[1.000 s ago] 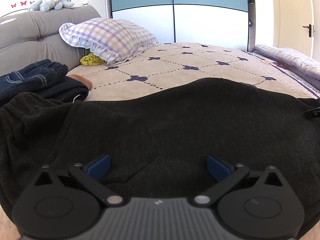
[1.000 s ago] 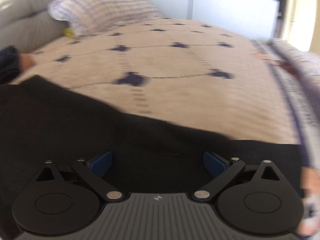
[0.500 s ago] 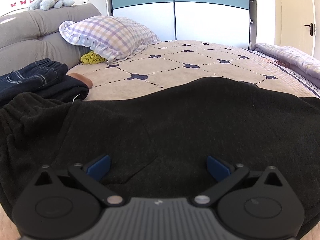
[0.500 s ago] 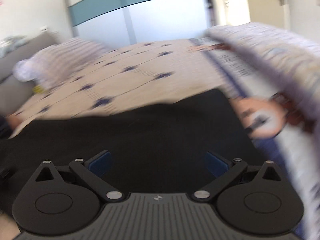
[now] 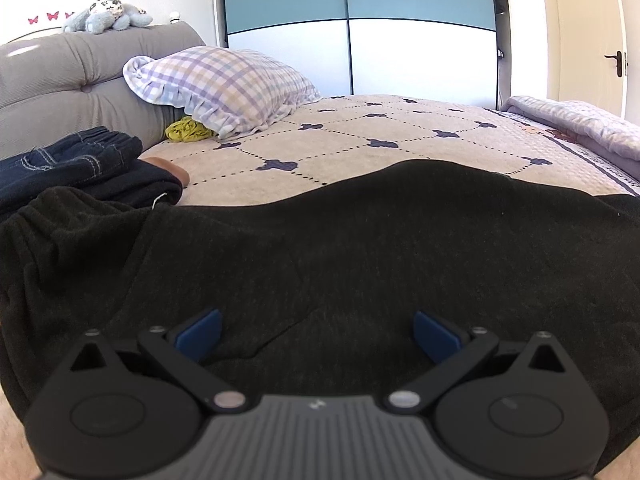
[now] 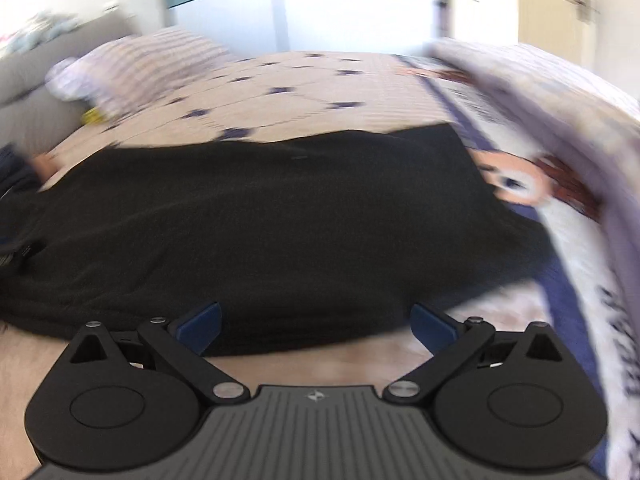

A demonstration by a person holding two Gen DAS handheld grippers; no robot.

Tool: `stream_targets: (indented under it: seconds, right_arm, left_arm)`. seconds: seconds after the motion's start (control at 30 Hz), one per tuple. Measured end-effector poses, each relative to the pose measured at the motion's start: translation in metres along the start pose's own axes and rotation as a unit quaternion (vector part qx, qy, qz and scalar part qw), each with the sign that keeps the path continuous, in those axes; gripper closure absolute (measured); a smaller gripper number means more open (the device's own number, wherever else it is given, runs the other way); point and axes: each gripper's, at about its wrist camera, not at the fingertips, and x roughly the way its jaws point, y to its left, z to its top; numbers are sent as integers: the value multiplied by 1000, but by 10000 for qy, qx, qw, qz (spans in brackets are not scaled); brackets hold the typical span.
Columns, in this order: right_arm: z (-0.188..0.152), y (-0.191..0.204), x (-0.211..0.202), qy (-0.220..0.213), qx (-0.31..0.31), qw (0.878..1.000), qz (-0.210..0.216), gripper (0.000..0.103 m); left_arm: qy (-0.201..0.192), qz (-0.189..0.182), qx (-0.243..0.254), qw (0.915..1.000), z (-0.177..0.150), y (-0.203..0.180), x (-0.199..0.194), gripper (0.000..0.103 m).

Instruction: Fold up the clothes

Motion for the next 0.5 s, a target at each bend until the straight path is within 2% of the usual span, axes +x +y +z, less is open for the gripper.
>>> stream_targets:
  seconds: [0.03, 0.1, 0.13, 0.2, 0.27, 0.3, 0.37, 0.5]
  right_arm:
    - [0, -10, -1, -29, 297, 9995, -141, 0]
    - [-5, -42, -4, -139, 1293, 9913, -194, 0]
    - [-10, -62, -4, -240, 1990, 9797, -4, 0]
    - [-19, -95, -4, -556, 3155, 9464, 409, 0]
    - [-22, -110, 0, -804, 3751, 9218, 555, 0]
    - [-20, -111, 4, -915, 3849, 9169, 535, 0]
    - [-18, -107, 12, -1094, 3839, 9161, 366, 0]
    - [-7, -91, 23, -1281, 3337, 9337, -189, 0]
  left_arm:
    - [-3, -4, -6, 10000, 0, 0, 0, 0]
    - [-7, -10, -12, 10000, 0, 1, 0, 0]
    - [-9, -17, -17, 10000, 0, 1, 0, 0]
    - [-7, -32, -31, 10000, 0, 1, 0, 0]
    - [-9, -33, -28, 10000, 0, 2, 1, 0]
    - [-9, -37, -30, 10000, 0, 2, 1, 0]
    - [-11, -47, -41, 10000, 0, 2, 1, 0]
    - [-18, -74, -63, 10000, 0, 3, 1, 0]
